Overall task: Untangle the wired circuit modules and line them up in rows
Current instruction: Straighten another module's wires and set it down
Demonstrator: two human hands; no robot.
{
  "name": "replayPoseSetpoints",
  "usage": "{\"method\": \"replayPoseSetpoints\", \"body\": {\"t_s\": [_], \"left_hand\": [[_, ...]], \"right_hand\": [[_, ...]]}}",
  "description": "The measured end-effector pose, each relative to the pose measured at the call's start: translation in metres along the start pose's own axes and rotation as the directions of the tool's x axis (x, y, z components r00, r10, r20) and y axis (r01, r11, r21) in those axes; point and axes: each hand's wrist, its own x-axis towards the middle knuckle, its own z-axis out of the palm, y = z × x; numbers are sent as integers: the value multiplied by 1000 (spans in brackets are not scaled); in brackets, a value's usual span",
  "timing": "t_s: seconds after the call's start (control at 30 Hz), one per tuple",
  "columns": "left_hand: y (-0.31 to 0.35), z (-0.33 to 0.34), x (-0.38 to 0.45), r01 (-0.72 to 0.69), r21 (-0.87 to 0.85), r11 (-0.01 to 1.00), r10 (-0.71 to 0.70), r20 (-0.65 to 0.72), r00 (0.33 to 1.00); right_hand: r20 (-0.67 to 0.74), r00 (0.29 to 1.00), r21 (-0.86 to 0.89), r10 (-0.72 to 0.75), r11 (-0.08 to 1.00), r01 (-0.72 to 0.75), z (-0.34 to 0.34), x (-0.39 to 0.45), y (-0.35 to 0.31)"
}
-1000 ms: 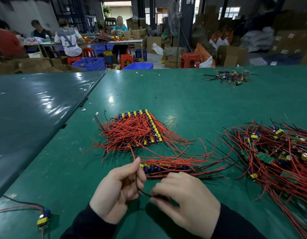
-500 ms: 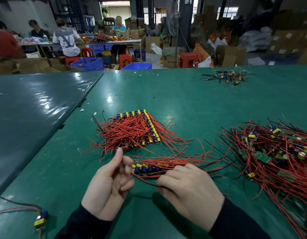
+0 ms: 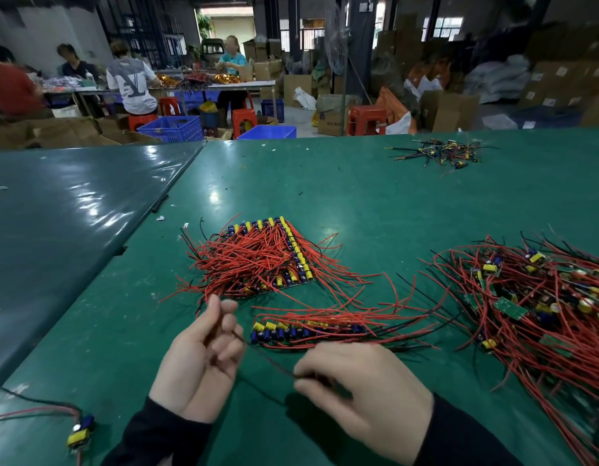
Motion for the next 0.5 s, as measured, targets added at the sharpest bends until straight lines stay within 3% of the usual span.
{"method": "replayPoseSetpoints", "body": {"t_s": [0.07, 0.13, 0.2, 0.27, 0.33, 0.4, 0.5], "left_hand": [[4, -1, 2, -88, -62, 994, 86, -43, 995], [7, -3, 4, -172, -115, 978, 164, -73, 984], [11, -5, 5, -239, -158, 958, 223, -116, 968], [17, -7, 6, -302, -190, 934, 273, -164, 948], [21, -9, 8, -355, -179, 918, 319, -198, 927], [22, -10, 8, -391, -134, 911, 361, -204, 910], [16, -10, 8, -396, -42, 917, 384, -174, 907]], "right_hand": [[-36, 986, 342, 160, 930, -139, -2, -1, -1], [27, 951, 569, 309, 777, -269, -1, -3, -2], [144, 891, 619, 430, 664, -420, -3, -3, 0], [288, 856, 608, 430, 608, -510, -10, -5, 6], [360, 850, 617, 383, 586, -525, -19, -5, 10], [329, 881, 669, 339, 575, -471, -32, -4, 9], [43, 938, 711, 345, 649, -271, -54, -5, 13]]}}
